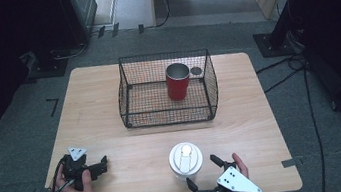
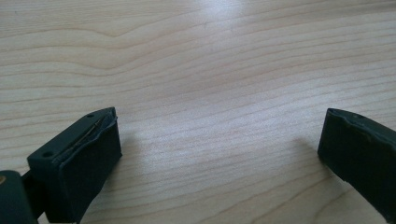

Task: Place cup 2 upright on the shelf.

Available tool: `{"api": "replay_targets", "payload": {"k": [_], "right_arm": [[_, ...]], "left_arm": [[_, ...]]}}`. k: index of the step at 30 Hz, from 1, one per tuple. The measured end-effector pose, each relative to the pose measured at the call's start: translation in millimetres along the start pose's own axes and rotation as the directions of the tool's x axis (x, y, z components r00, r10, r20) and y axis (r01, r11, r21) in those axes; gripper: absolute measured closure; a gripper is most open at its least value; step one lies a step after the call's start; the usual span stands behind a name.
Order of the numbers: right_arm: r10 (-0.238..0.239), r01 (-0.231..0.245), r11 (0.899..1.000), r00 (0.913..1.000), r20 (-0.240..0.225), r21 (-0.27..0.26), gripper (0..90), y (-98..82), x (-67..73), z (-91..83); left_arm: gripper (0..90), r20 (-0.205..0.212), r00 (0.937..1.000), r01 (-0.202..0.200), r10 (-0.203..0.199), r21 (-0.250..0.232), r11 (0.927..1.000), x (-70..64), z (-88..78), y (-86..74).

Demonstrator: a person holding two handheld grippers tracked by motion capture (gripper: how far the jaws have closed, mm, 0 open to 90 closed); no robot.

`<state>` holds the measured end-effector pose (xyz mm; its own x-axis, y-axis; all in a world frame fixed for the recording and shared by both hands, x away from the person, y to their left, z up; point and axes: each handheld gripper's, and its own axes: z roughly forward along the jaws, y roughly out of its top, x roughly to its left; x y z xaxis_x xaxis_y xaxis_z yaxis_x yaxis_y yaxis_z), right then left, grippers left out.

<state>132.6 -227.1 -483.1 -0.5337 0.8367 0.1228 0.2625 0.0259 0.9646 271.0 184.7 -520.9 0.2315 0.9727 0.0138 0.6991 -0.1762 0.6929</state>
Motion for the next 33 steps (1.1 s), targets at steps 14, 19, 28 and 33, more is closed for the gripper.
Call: {"api": "replay_targets", "payload": {"k": [14, 19, 28, 33], "right_arm": [[-0.006, 0.006, 1.0, 0.9992, -0.04, -0.005, 0.1, 9.1, 7.4, 19.1], [-0.007, 0.007, 1.0, 0.9992, -0.038, -0.006, 0.2, 10.6, 8.9, 23.8], [-0.011, 0.011, 1.0, 0.9986, -0.052, 0.0, 7.7, 15.7, 12.5, 33.4], [-0.018, 0.018, 1.0, 0.9982, -0.057, -0.003, 13.4, 18.8, 15.5, 40.3]], "left_arm": [[0.0, 0.0, 1.0, 0.0, 0.0, 0.0, 1.0, 0.0, 0.0, 0.0], [0.0, 0.0, 1.0, 0.0, 0.0, 0.0, 1.0, 0.1, 0.0, 0.0], [0.0, 0.0, 1.0, 0.0, 0.0, 0.0, 1.0, 0.0, 0.0, 0.0], [0.0, 0.0, 1.0, 0.0, 0.0, 0.0, 1.0, 0.0, 0.0, 0.0]]}}
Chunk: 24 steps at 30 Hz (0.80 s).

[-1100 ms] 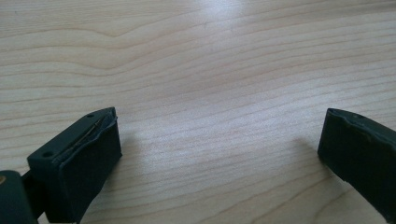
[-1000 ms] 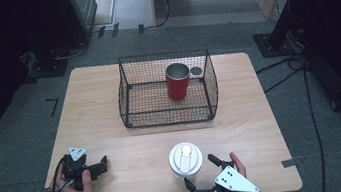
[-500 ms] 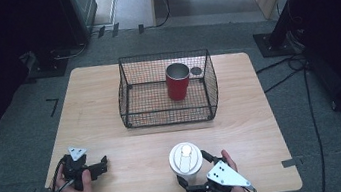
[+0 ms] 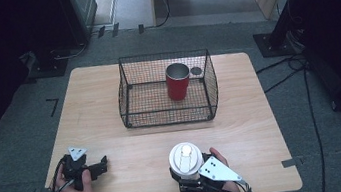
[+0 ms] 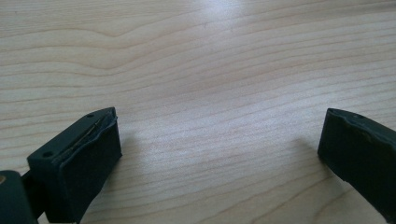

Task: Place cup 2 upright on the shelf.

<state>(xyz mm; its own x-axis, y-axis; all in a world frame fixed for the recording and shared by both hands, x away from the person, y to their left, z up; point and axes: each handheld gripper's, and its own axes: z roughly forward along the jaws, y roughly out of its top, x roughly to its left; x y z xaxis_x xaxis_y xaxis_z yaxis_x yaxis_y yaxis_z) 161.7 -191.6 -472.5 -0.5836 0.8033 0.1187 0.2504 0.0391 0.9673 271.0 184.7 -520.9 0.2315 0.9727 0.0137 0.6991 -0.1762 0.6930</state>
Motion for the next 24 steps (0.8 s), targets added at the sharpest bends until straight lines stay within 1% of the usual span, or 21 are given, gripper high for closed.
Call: {"api": "replay_targets", "payload": {"k": [5, 7, 12, 15, 16, 18, 24], "right_arm": [[-0.006, 0.006, 1.0, 1.0, 0.005, 0.005, 13.5, 2.2, 0.6, 4.7], [0.0, 0.0, 1.0, 1.0, 0.007, 0.007, 13.6, 2.7, 0.9, 5.7], [-0.011, 0.011, 1.0, 0.9998, 0.016, 0.01, 14.5, 4.8, 2.3, 8.8], [-0.021, 0.021, 1.0, 0.9993, 0.03, -0.002, 15.4, 6.7, 3.2, 11.0], [-0.019, 0.02, 1.0, 0.9992, 0.034, -0.008, 15.5, 7.5, 3.7, 11.5], [0.002, -0.002, 1.0, 0.9996, 0.03, -0.014, 15.5, 9.6, 3.9, 13.3], [-0.003, 0.004, 1.0, 0.9994, 0.034, -0.017, 15.6, 12.7, 6.2, 19.0]], "left_arm": [[0.0, 0.0, 1.0, -0.001, 0.001, 0.0, 1.0, 0.1, 0.0, 0.0], [0.0, 0.0, 1.0, 0.0, 0.0, 0.0, 1.0, 0.0, 0.0, 0.0], [0.0, 0.0, 1.0, 0.001, -0.001, -0.001, 1.0, -0.1, 0.1, 0.0], [0.0, 0.0, 1.0, 0.001, -0.001, -0.001, 1.0, 0.0, 0.0, 0.0], [0.0, 0.0, 1.0, 0.001, -0.001, -0.001, 1.0, 0.0, 0.0, 0.0], [0.0, 0.0, 1.0, 0.001, -0.001, -0.001, 1.0, 0.0, 0.1, 0.0], [0.0, 0.0, 1.0, -0.001, 0.001, 0.0, 1.0, 0.1, 0.0, 0.0]]}}
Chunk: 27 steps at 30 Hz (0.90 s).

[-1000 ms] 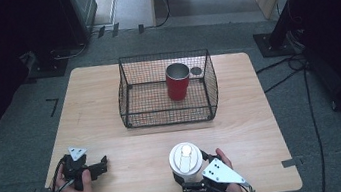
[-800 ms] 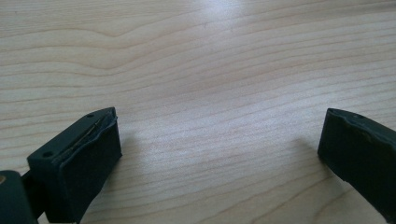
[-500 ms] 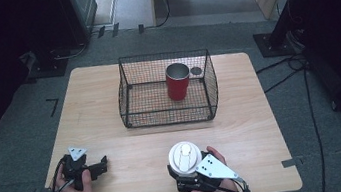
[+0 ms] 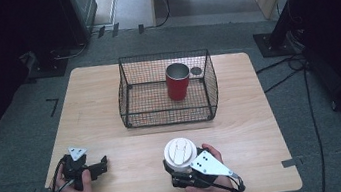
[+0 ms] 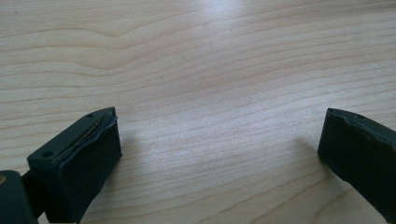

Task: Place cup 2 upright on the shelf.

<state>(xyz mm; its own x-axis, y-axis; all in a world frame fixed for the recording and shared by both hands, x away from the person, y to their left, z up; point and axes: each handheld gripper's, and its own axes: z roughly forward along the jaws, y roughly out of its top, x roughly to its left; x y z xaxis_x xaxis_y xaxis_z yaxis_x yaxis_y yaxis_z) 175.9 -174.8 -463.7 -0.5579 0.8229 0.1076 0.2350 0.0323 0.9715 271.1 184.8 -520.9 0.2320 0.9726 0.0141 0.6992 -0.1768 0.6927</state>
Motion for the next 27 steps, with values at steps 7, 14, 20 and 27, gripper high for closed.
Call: {"api": "replay_targets", "payload": {"k": [7, 14, 20, 27], "right_arm": [[-0.008, 0.007, 1.0, 0.9999, -0.011, -0.015, 15.5, 10.5, 3.7, 7.4], [-0.015, 0.014, 0.999, 0.9997, -0.019, -0.045, 15.5, 29.7, 6.7, 16.5], [-0.032, 0.031, 0.997, 0.9994, -0.015, -0.064, 15.5, 41.6, 8.8, 24.2], [-0.048, 0.047, 0.995, 0.9988, -0.008, -0.084, 15.5, 57.9, 12.1, 33.8]], "left_arm": [[0.0, 0.0, 1.0, 0.002, -0.002, 0.0, 1.0, -0.2, 0.5, 0.5], [0.0, 0.001, 1.0, 0.001, -0.001, 0.0, 1.0, -0.1, 0.5, 0.5], [0.0, 0.0, 1.0, 0.001, -0.001, 0.0, 1.0, -0.1, 0.7, 0.7], [0.0, 0.0, 1.0, 0.004, -0.004, -0.001, 1.0, -0.3, 0.9, 0.9]]}}
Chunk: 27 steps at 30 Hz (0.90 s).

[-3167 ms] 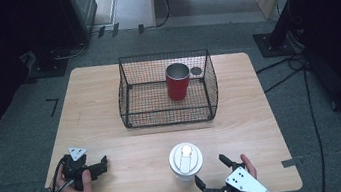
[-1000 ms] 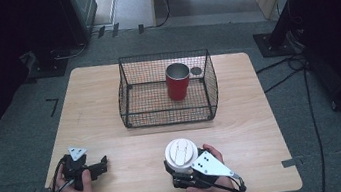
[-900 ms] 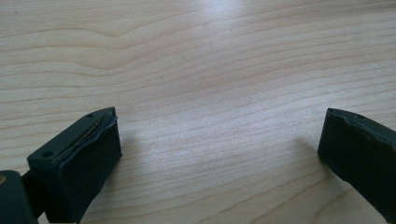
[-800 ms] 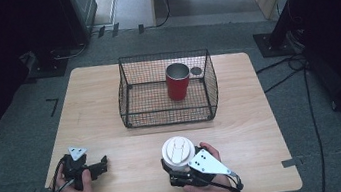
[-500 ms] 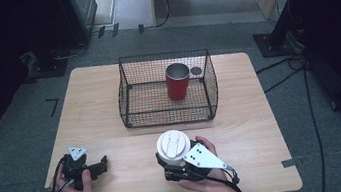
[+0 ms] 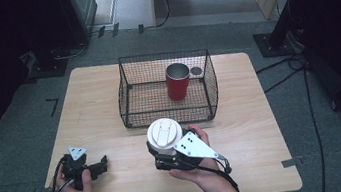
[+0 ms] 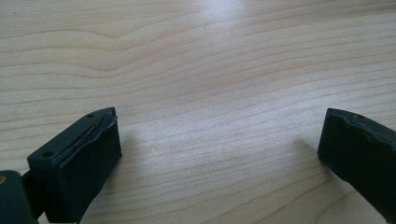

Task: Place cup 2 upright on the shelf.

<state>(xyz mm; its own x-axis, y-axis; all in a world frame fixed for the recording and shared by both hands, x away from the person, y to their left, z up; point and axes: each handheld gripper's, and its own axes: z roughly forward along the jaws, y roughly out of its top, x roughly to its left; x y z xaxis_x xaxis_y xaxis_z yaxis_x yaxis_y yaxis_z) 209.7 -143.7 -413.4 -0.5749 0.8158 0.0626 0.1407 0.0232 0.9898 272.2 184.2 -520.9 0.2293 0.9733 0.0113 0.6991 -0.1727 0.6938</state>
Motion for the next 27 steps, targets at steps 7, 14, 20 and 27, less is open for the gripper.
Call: {"api": "replay_targets", "payload": {"k": [7, 14, 20, 27], "right_arm": [[-0.021, 0.021, 1.0, 0.9997, -0.012, -0.013, 15.5, 12.4, 3.6, 11.5], [-0.032, 0.032, 0.999, 0.9994, -0.011, -0.027, 15.5, 25.7, 5.0, 22.7], [-0.04, 0.039, 0.998, 0.9992, -0.004, -0.04, 15.5, 37.4, 2.2, 31.6], [-0.059, 0.059, 0.997, 0.9983, 0.005, -0.055, 15.5, 47.8, -0.2, 40.8]], "left_arm": [[0.0, 0.0, 1.0, -0.003, 0.003, 0.003, 1.0, 0.2, -0.2, 0.0], [0.0, 0.0, 1.0, -0.001, 0.001, 0.001, 1.0, 0.0, -0.1, 0.0], [0.0, 0.0, 1.0, -0.003, 0.003, 0.001, 1.0, 0.2, -0.1, 0.1], [0.0, 0.0, 1.0, 0.0, 0.0, 0.0, 1.0, 0.0, 0.0, 0.0]]}}
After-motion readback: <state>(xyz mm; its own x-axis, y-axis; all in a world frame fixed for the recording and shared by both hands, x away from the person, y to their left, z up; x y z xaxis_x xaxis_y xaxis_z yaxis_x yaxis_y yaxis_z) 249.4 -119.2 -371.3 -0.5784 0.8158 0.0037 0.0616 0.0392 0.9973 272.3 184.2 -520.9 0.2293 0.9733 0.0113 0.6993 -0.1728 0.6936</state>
